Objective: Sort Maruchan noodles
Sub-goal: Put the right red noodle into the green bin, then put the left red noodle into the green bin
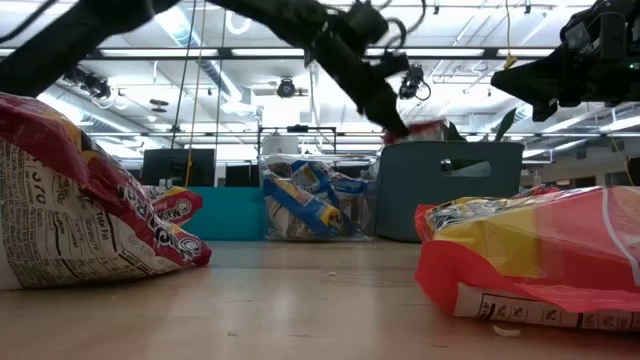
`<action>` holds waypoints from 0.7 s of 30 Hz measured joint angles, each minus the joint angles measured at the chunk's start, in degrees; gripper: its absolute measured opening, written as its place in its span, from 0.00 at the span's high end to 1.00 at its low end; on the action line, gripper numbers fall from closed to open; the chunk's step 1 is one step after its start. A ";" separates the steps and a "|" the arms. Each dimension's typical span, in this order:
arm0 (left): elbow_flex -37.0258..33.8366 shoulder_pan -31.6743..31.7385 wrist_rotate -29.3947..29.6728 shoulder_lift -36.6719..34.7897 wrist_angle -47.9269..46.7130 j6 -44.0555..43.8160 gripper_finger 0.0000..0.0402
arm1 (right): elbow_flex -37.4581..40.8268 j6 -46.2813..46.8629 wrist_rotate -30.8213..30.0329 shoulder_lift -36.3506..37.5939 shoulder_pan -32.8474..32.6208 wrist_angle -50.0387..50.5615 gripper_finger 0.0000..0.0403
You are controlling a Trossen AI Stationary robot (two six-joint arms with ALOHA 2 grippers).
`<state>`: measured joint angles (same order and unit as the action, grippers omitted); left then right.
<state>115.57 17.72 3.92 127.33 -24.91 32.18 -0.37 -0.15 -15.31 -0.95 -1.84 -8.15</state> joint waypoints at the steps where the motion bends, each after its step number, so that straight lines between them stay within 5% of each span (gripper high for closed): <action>1: 0.00 0.23 0.00 0.79 0.07 0.78 0.99 | 0.00 0.01 0.00 0.00 -0.01 -0.01 0.85; 5: -0.11 0.23 1.56 3.37 1.06 3.00 0.98 | 0.00 0.01 0.00 0.00 0.01 0.01 0.85; 10: 0.04 -1.04 -4.13 3.30 -2.17 2.28 0.93 | 0.00 0.00 0.00 0.00 0.00 0.03 0.85; 21: 5.24 -7.98 -4.55 -1.30 -20.30 -6.63 0.50 | -0.01 0.00 0.00 0.00 0.01 0.05 0.85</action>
<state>120.81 9.74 -0.63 126.04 -45.21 25.54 -0.38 -0.16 -15.31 -0.95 -1.83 -8.10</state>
